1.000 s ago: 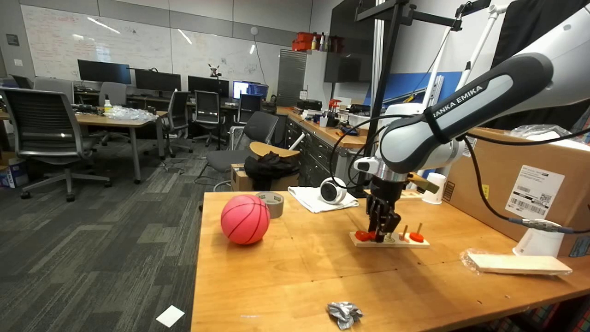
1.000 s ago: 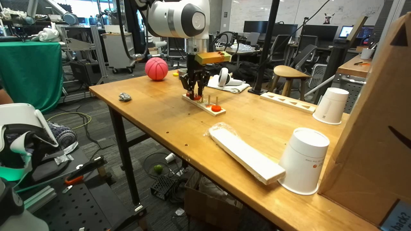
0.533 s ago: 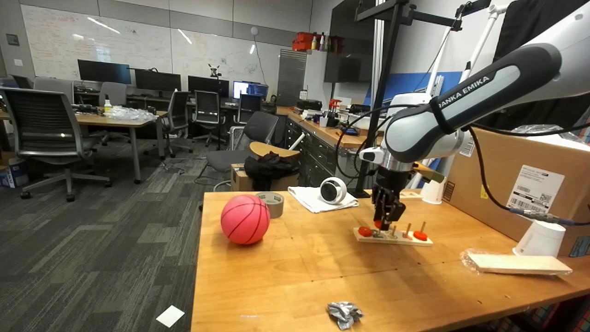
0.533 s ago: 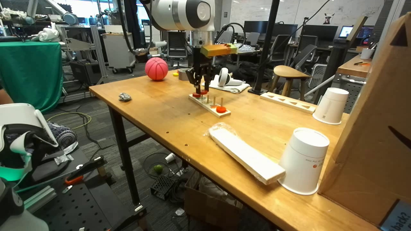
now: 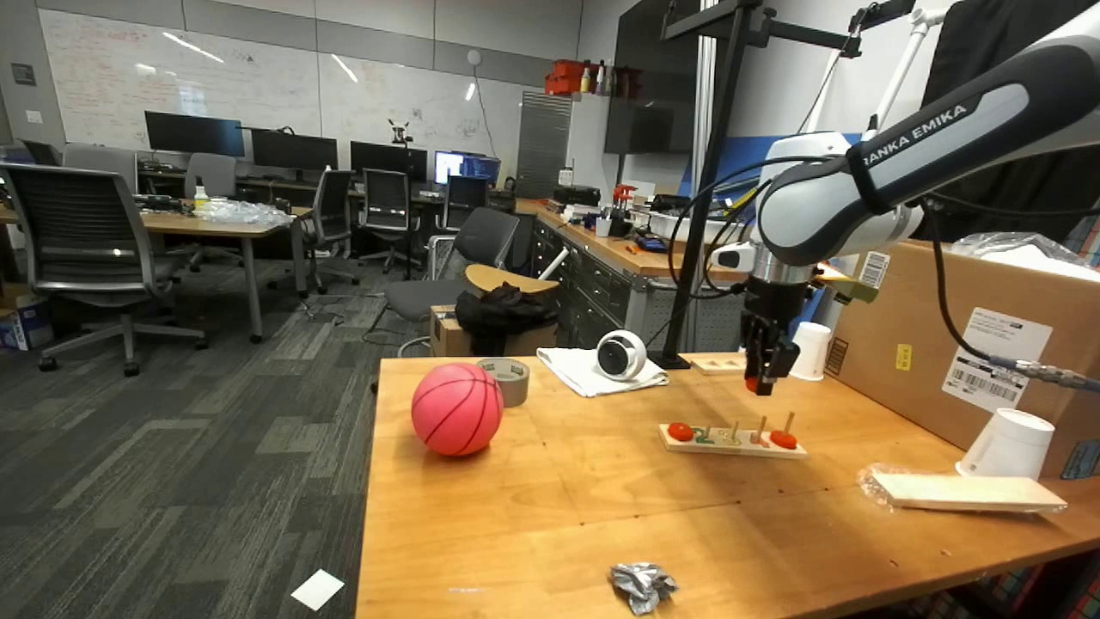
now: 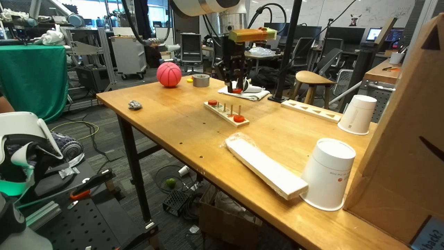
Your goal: Move all the orange blocks one at a time to the first right position
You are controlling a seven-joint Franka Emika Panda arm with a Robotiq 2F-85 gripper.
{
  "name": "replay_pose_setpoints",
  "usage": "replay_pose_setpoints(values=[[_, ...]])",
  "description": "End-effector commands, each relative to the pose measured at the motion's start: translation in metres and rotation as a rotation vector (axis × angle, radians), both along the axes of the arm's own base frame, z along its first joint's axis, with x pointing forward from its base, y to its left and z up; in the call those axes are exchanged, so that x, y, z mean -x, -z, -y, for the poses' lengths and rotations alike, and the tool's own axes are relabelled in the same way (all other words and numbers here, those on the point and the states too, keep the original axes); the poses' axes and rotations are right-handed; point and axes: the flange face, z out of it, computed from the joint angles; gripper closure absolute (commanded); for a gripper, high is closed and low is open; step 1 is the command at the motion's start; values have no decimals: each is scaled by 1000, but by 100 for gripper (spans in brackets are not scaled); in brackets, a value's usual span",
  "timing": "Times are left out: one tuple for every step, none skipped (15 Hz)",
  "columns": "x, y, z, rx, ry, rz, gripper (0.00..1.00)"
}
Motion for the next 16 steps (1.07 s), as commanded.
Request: replay_pose_setpoints(values=[[8, -8, 18, 42, 77, -19, 81], [9, -7, 23, 47, 95, -30, 81], [11, -5, 27, 49, 112, -38, 81], [12, -3, 30, 46, 126, -46, 81], [13, -2, 33, 45, 137, -53, 81], [14, 0, 35, 42, 146, -61, 81], [14, 2, 36, 41, 155, -64, 81], [15, 3, 38, 36, 162, -71, 81], [16, 5, 39, 34, 167, -76, 81], [17, 8, 40, 30, 171, -83, 81], [17, 9, 41, 26, 174, -88, 81], [18, 11, 41, 22, 174, -87, 80], [19, 15, 41, 18, 175, -91, 80], [19, 18, 41, 14, 176, -96, 80], [20, 20, 41, 11, 175, -98, 80], [21, 22, 42, 9, 176, -100, 80]])
